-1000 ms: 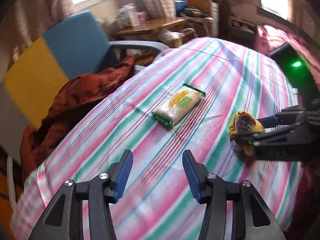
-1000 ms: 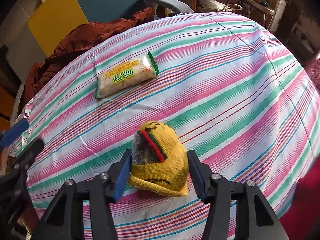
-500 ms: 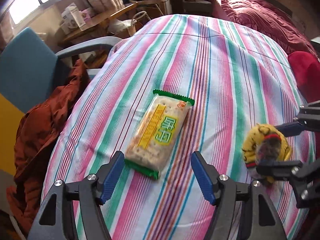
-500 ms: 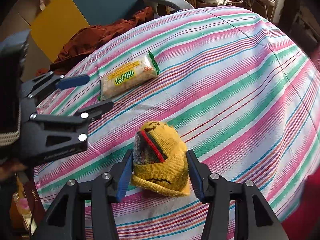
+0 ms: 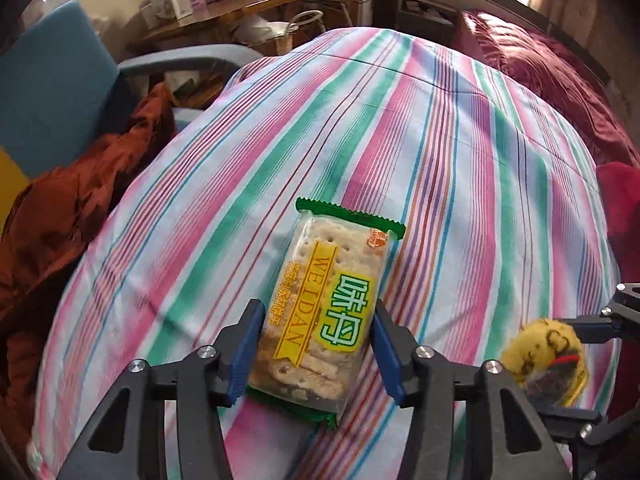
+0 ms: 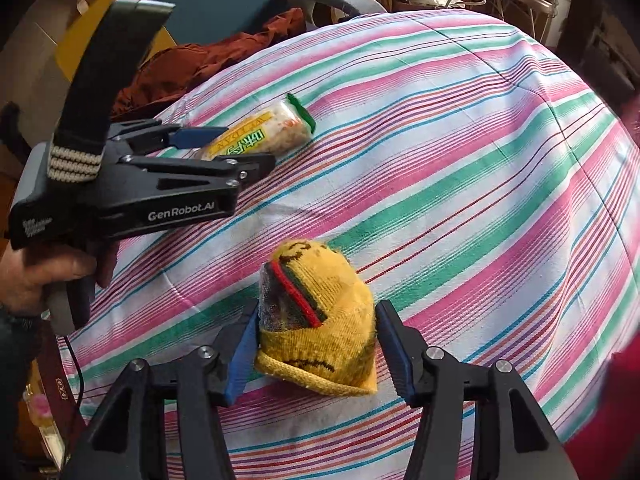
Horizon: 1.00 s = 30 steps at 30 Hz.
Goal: Organize objects
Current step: 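Grasp the yellow knitted ball with the right gripper while the left gripper grasps the WEIDAN cracker pack, then carry the WEIDAN cracker pack and yellow knitted ball over the gold tray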
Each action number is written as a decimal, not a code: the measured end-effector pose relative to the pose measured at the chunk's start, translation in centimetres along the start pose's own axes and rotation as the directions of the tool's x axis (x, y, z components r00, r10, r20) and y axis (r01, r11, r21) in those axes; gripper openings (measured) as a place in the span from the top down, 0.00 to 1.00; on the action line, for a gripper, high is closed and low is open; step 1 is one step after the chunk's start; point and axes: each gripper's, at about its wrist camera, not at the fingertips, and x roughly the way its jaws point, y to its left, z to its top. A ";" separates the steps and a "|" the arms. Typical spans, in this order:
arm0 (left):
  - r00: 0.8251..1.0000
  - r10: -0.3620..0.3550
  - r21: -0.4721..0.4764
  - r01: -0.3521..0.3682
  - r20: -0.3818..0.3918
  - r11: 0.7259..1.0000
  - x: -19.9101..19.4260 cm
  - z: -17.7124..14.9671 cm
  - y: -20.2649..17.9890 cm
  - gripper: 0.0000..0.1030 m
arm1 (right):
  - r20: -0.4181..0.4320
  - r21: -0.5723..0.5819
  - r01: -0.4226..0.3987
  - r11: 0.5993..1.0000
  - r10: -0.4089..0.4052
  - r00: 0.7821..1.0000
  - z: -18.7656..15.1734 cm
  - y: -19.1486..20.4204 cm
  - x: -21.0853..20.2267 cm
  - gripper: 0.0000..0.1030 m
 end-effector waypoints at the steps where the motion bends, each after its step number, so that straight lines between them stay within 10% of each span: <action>1: 1.000 0.007 -0.038 -0.007 0.001 0.999 -0.4 -0.9 0.3 0.50 | -0.001 -0.005 0.001 1.000 -0.001 1.000 0.0 0.0 0.0 0.44; 8: 0.994 0.109 -0.414 -0.104 -0.012 0.904 -4.8 -10.3 3.1 0.51 | -0.003 -0.052 -0.006 0.999 0.006 1.000 0.0 0.8 0.3 0.45; 16: 0.977 0.208 -0.597 -0.188 -0.036 0.780 -9.5 -20.0 0.8 0.51 | -0.029 -0.250 -0.112 0.962 0.108 0.994 -1.3 5.0 0.3 0.49; 30: 0.956 0.283 -0.646 -0.165 0.082 0.746 -15.3 -26.0 -4.4 0.53 | -0.046 -0.421 -0.097 0.902 0.086 0.995 -3.2 9.1 1.6 0.53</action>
